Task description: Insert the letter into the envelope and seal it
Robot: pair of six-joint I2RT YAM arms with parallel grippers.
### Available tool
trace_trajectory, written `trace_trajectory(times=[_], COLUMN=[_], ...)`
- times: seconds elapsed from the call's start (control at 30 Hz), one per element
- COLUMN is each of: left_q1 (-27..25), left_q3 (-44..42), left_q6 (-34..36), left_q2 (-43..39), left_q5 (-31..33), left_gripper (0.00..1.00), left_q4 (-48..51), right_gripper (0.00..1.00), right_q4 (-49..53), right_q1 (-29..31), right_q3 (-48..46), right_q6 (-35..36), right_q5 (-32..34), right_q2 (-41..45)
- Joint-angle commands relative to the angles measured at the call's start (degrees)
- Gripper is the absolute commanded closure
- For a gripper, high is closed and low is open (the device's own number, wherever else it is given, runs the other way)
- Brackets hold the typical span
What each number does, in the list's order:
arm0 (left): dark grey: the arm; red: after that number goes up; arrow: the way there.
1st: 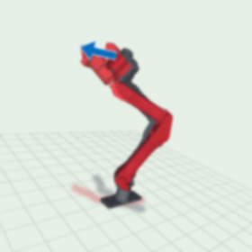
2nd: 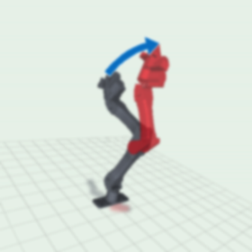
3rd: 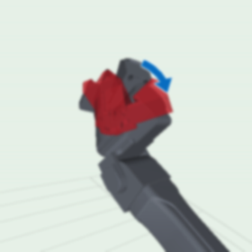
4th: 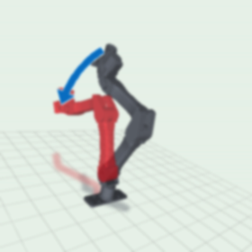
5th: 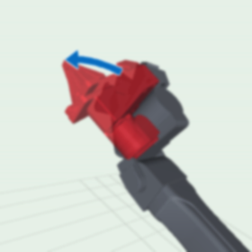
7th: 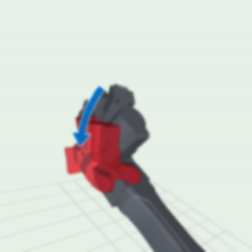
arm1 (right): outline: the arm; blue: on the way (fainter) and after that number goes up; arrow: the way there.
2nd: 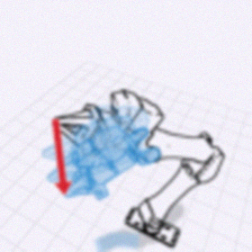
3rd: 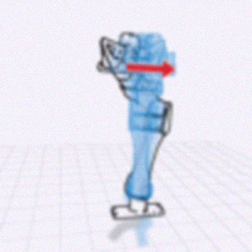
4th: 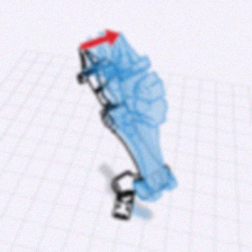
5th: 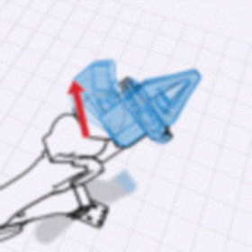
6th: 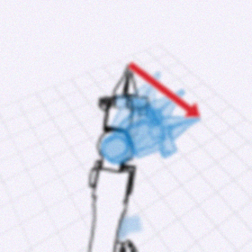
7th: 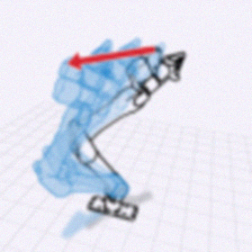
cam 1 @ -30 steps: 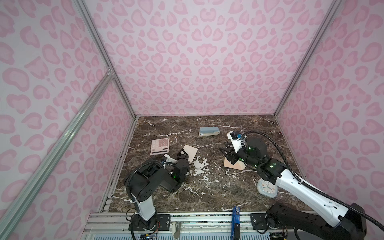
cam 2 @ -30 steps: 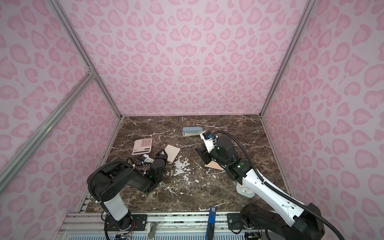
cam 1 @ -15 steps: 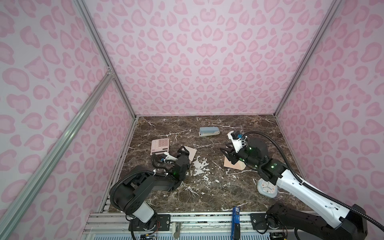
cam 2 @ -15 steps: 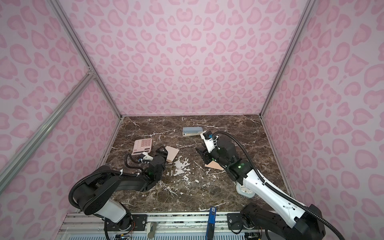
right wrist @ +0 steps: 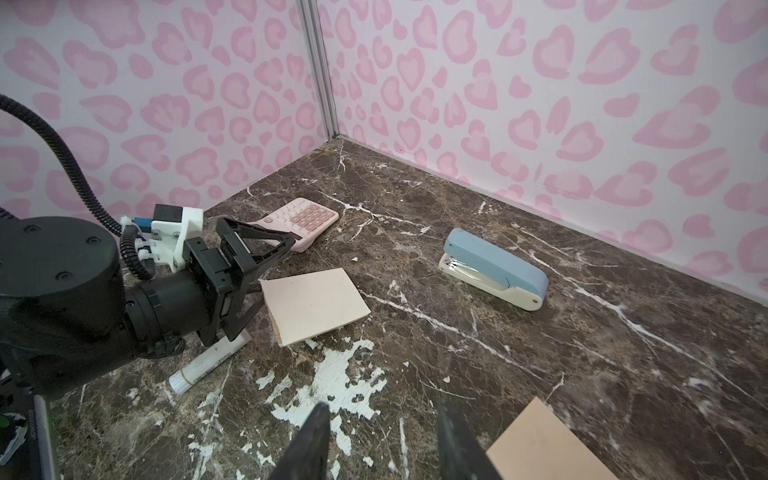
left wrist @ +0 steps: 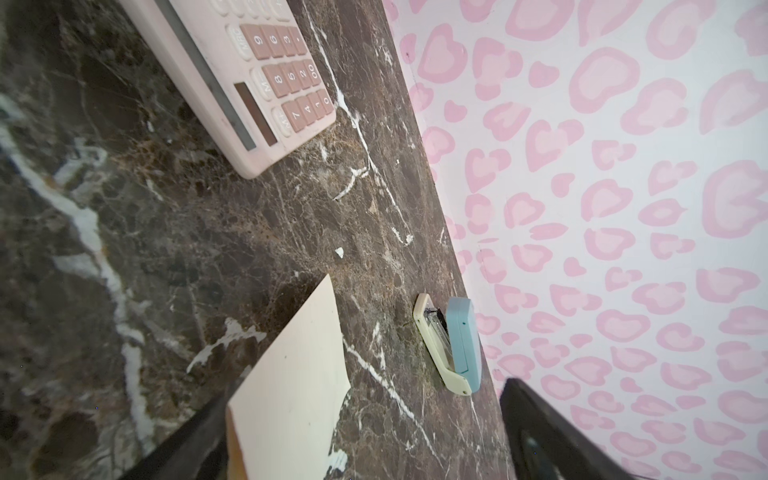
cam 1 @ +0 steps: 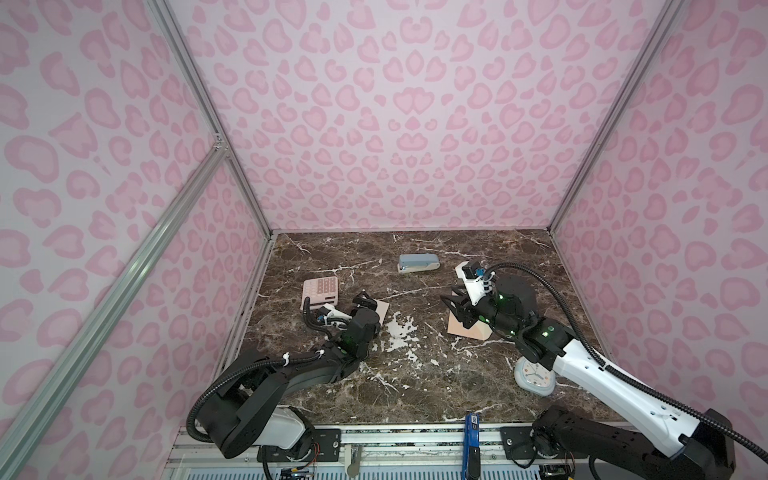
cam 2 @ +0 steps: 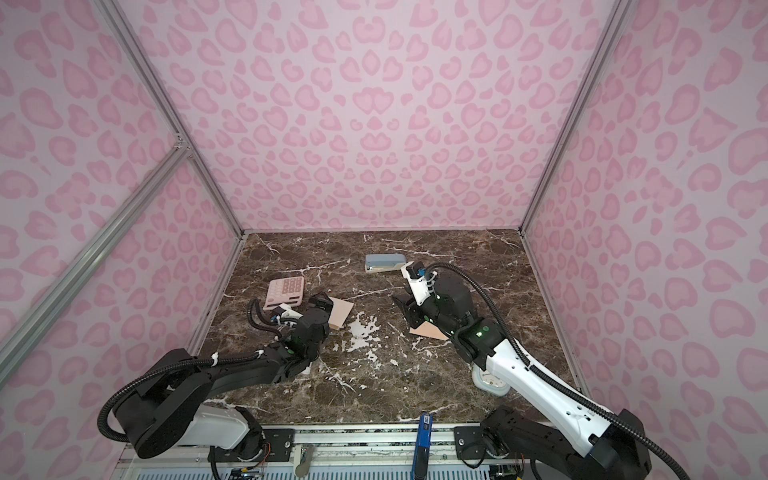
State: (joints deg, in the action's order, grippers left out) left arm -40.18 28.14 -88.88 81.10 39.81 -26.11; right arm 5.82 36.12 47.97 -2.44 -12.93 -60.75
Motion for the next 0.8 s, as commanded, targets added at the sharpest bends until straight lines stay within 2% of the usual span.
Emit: trace_trajectory(times=[0.0,0.23,0.57,0.77], left_q1=[0.11,0.86,2.82,3.22], left_q3=[0.69,3.92,10.33,10.71], left_q6=[-1.56,-1.21,1.50,2.79], left_q2=[0.09,1.59,9.55,9.58], left_q5=[-0.27,-3.89,-13.36,-14.48], left_gripper=[0.03,0.01,0.00,0.01], left_q4=[5.48,9.61,7.88,9.12], right_gripper=[0.56,0.56,0.55,0.55], right_q4=[-0.67,-0.02,0.63,1.12], right_q1=[0.18,0.13,0.16,0.18], right_q3=[-0.03,0.02,0.73,1.26], right_q6=[-0.11,0.32,0.77,0.60], right_q5=[0.17,0.48,0.45,0.39], right_q2=[-0.42,0.11,-0.25,-0.58])
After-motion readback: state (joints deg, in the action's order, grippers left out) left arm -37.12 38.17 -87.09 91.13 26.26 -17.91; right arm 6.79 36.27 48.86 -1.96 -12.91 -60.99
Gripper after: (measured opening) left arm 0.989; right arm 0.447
